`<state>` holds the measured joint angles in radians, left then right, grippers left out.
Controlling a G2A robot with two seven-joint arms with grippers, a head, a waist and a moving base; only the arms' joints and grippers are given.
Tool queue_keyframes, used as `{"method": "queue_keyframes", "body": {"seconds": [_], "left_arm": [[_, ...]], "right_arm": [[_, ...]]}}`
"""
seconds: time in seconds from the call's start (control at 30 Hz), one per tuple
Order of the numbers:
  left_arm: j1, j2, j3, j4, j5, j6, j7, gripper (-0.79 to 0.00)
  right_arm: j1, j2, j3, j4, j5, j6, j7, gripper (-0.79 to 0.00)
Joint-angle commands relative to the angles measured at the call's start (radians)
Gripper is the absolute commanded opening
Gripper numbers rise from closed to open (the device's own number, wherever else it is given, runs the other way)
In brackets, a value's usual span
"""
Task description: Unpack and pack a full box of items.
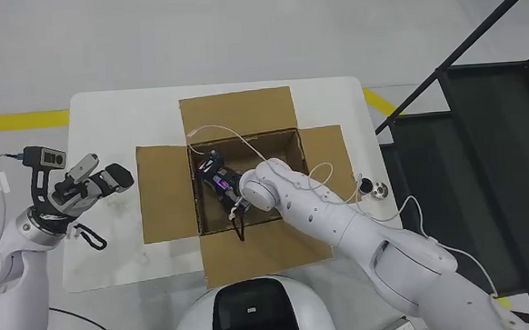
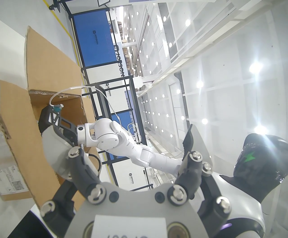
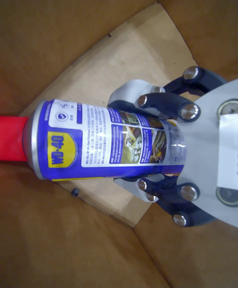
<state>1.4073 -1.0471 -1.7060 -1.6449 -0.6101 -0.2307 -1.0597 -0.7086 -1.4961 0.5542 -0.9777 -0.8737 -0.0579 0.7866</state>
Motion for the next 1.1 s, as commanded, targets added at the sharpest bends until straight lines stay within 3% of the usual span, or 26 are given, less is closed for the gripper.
{"method": "queue_keyframes", "body": {"seconds": [0.0,0.17,0.43,0.63,0.8,1.07], "left_arm": [[-0.004,0.000,0.007,-0.001,0.002,0.000,0.002,0.000],[-0.009,0.001,0.018,-0.006,0.006,-0.003,0.008,0.000],[-0.006,0.002,0.025,-0.016,0.010,-0.006,0.018,0.000],[-0.012,0.003,0.035,-0.017,0.012,-0.006,0.020,0.000],[-0.013,0.004,0.038,-0.012,0.011,-0.010,0.016,0.000],[-0.016,0.006,0.047,-0.010,0.004,-0.014,0.002,0.000]], "right_arm": [[-0.012,0.008,0.015,-0.014,-0.010,-0.001,0.003,-0.785],[-0.060,0.040,0.071,-0.100,-0.035,-0.034,0.015,-0.785],[-0.201,0.122,0.219,-0.371,-0.140,-0.046,0.089,-0.785],[-0.311,0.167,0.313,-0.530,-0.206,-0.114,0.097,-0.785],[-0.381,0.190,0.372,-0.608,-0.232,-0.183,0.001,-0.785],[-0.477,0.208,0.450,-0.677,-0.179,-0.307,-0.273,-0.785]]}}
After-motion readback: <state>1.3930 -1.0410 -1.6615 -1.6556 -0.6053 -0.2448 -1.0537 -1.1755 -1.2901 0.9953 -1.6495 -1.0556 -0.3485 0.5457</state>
